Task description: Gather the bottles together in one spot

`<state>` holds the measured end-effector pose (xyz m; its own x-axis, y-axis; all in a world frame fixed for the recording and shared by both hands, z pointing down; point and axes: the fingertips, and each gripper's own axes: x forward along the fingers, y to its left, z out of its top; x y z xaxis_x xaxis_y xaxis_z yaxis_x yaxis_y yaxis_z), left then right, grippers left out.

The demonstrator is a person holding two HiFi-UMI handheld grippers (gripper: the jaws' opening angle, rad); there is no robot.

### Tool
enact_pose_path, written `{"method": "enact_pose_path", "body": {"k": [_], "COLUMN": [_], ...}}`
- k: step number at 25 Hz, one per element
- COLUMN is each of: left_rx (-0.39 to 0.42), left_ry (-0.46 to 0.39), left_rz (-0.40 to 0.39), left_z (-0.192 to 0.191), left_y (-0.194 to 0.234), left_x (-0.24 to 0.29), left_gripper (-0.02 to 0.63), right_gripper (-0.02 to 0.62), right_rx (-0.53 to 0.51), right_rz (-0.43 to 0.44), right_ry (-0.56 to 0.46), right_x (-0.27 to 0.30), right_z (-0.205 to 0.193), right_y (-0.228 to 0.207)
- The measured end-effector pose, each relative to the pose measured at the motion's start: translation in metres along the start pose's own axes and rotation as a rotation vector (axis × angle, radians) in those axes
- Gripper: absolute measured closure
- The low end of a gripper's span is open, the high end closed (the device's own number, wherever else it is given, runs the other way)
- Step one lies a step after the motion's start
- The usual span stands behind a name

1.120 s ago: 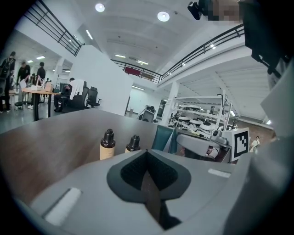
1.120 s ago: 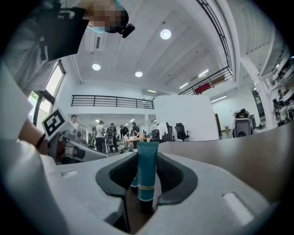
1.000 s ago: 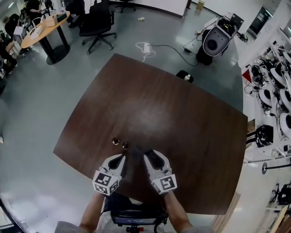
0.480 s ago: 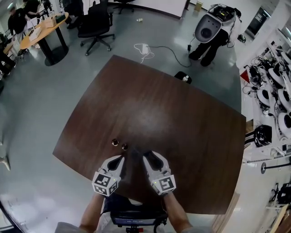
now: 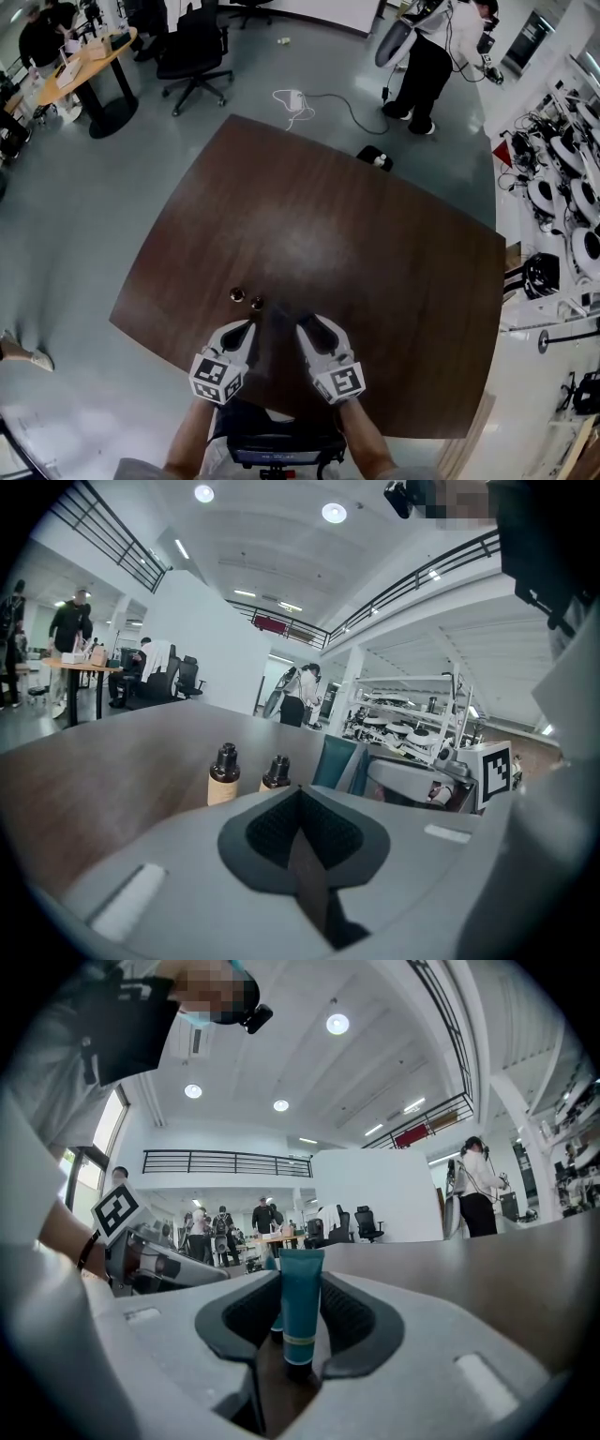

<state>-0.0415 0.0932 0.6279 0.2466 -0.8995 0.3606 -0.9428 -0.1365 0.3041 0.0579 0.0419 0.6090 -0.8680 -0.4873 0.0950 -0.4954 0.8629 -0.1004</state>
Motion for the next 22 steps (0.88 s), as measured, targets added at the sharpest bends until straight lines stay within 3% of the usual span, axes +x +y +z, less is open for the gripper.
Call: {"method": "enact_pose_path", "body": {"k": [10,16,22], "left_rx": [0.007,0.008,0.015], "left_ry": [0.002,0.004,0.002], "left_rz": [-0.009,-0.011,-0.021], "left_z": [0.002,0.004,0.002], "left_y": [0.000,0.001,-0.001], "left_x": [0.002,-0.001,0.000], "left_gripper": [0.604,0.604,0.604], "right_gripper": [0.464,0.397,0.376], "right_rx": [0.008,0.014,0.013], "right_rz": [-0.006,-0.012,-0.018], "right_ry": [-0.006,0.011,0.009], "right_x": [-0.002,-0.003,-0.008], "right_z": [0.006,0.003,-0.004], "right_y": [0.004,0.005,0.005]}}
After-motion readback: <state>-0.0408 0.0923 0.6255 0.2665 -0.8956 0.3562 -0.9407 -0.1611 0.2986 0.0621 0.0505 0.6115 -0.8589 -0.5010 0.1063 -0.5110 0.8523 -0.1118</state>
